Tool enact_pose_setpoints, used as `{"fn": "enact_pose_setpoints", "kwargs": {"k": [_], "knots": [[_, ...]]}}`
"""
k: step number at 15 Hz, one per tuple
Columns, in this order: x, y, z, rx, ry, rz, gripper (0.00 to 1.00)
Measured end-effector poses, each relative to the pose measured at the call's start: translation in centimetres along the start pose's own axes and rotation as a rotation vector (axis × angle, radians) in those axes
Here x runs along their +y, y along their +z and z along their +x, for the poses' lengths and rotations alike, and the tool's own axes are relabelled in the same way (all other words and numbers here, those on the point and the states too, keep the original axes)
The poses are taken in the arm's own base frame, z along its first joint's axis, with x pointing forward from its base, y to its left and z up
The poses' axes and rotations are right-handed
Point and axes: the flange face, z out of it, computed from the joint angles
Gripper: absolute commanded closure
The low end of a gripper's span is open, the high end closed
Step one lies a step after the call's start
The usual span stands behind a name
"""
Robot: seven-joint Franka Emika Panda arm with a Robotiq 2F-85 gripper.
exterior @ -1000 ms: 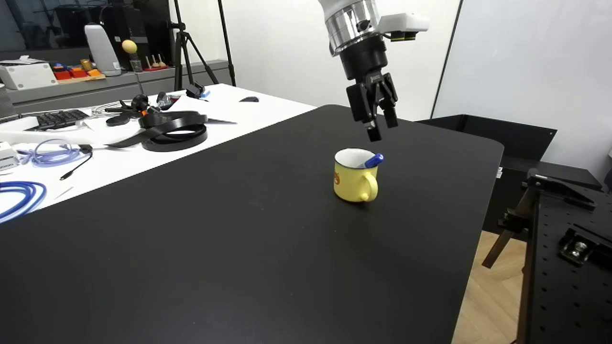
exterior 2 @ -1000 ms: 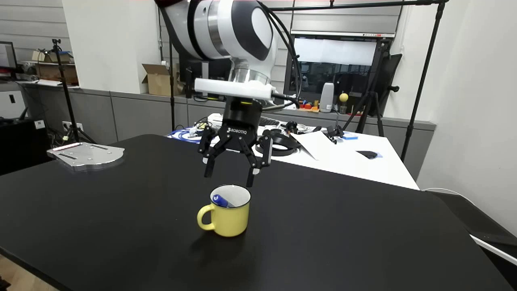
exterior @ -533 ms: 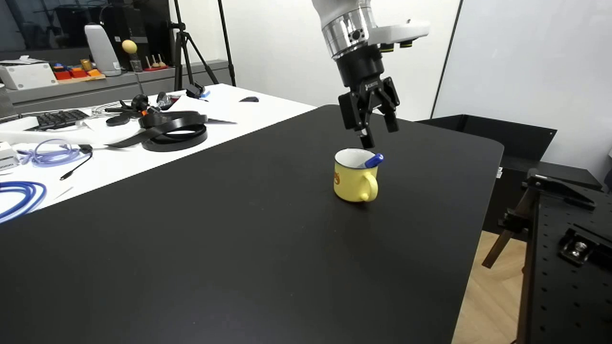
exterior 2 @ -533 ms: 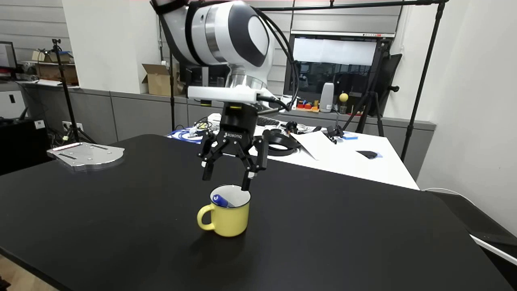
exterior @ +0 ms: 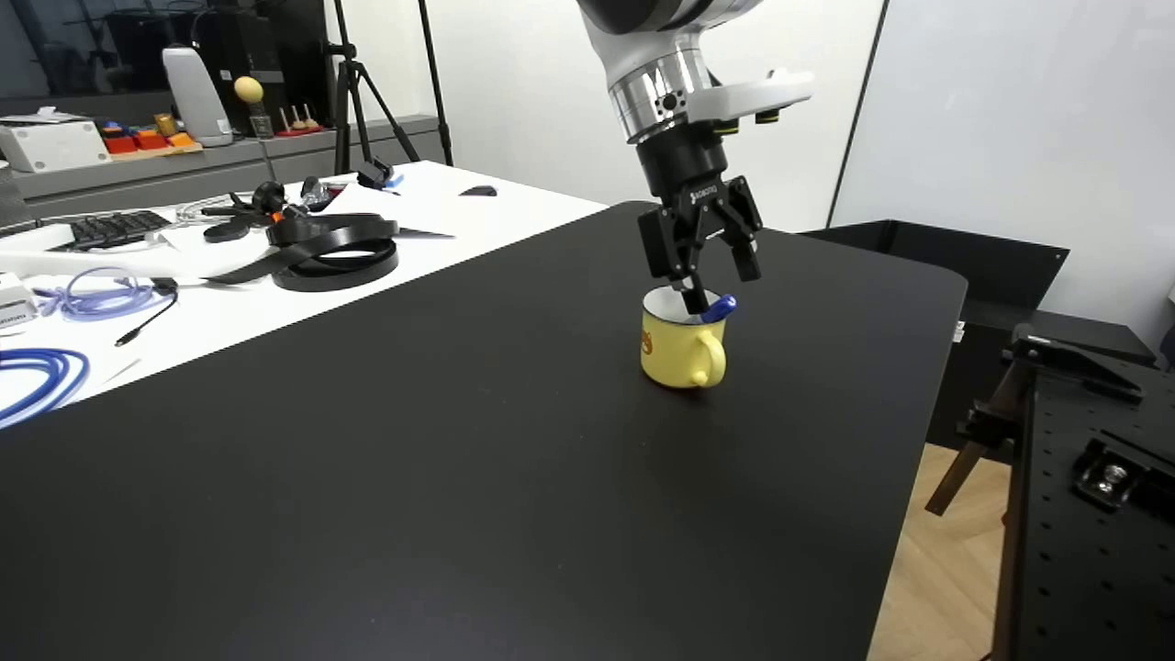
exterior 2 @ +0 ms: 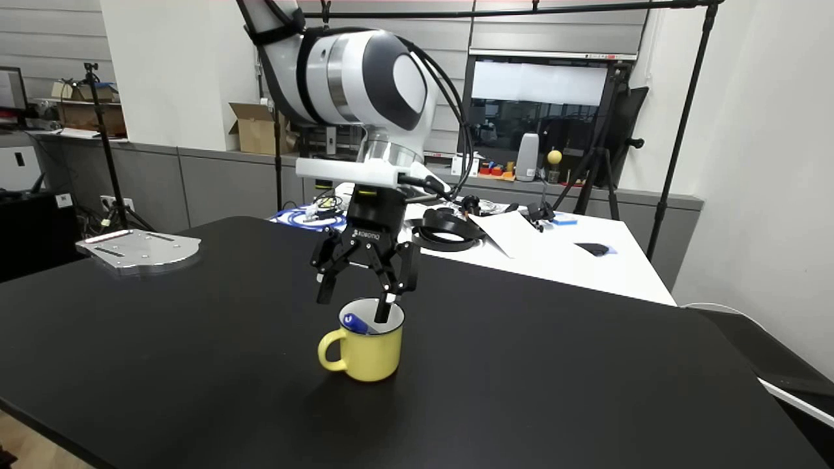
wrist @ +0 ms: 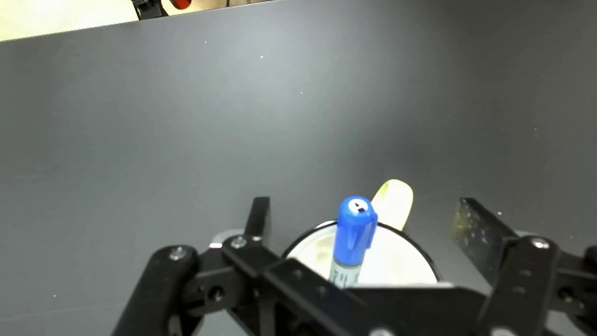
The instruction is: Remove the marker from the mug cup and place it on the table
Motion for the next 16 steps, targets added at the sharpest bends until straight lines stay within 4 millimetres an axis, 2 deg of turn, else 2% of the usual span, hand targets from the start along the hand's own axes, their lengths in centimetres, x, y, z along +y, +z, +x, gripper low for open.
{"fn": "enact_pose_setpoints", "kwargs": {"k": [10,11,12,16], "knots": [[0.21,0.75,0.52,-0.012,0.014,0.014,0.95],[0.26,0.69,0.55,-0.011,0.015,0.015,0.99],[0.31,0.61,0.59,-0.009,0.017,0.016,0.94],[0.28,0.11,0.56,0.000,0.016,0.015,0.94]]}}
